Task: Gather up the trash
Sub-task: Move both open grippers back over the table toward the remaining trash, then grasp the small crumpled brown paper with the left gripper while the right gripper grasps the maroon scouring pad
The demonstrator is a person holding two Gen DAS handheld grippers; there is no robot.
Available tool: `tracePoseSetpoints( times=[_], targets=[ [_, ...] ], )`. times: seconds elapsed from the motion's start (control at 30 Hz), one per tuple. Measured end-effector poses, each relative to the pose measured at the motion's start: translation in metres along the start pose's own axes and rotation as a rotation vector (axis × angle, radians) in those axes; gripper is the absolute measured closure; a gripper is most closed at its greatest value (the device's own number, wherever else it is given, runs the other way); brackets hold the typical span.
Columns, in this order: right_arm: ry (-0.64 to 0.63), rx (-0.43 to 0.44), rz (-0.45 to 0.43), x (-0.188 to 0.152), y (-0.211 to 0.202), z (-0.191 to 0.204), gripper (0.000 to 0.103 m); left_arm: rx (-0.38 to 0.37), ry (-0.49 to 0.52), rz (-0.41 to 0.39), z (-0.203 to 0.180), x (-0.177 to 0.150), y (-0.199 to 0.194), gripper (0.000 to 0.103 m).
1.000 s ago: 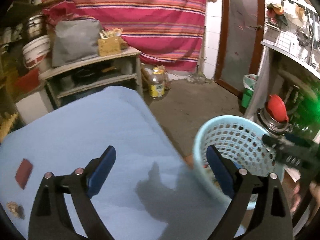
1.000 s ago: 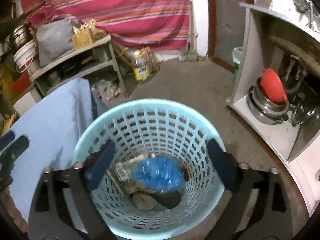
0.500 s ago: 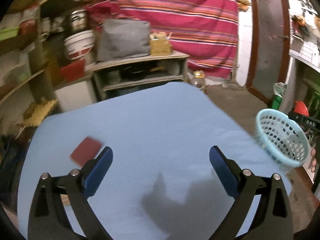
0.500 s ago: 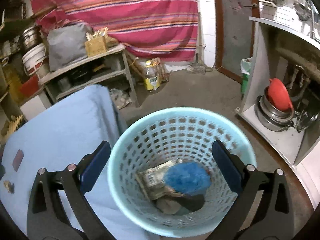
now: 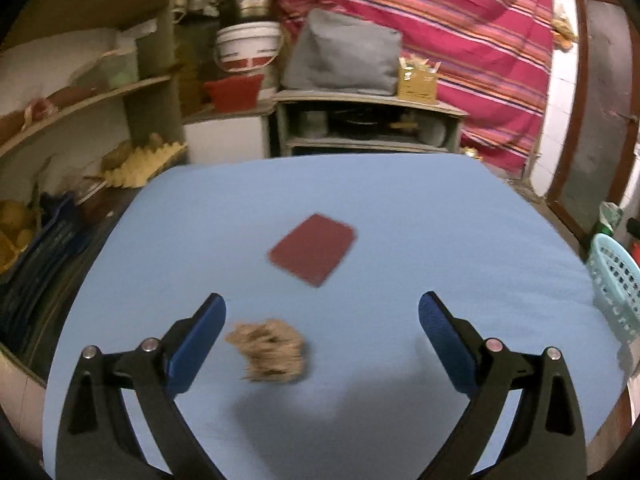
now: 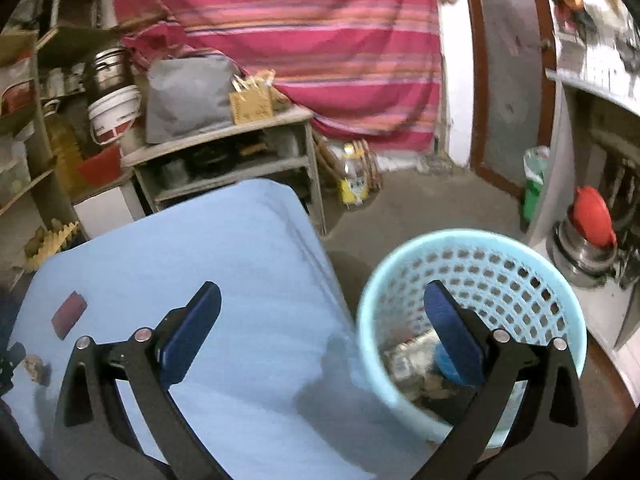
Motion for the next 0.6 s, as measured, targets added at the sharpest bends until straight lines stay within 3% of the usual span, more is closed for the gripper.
tracePoseSetpoints(
  times=[0.23,0.4,0.6],
  targets=[
    [-0.021,0.041,-0.019,0.001,0.005,0.027,0.004,0.045,-0.034,0.025,0.035,-0.014,0.018,0.008],
    [-0.016,0.053,0.017,-0.004,0.019,0.037,0.004,0.054,-0.009,0.116,0.037,-0.027,0.046,0.009],
    [-0.043,0.077,0.052,-0.012,0.031,0.056,0.004,0.012,-0.026,0.168,0.038,-0.033,0.056,0.024]
  ],
)
Point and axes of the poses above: each gripper's, at about its wrist camera, not at the fingertips, and y roughly the way its jaws point, z to its left, x to its top, the point moved 8 cm from there along y, roughly the way its jaws point, and after that the axes turned 6 degrees about x, right-handed, at the moved point
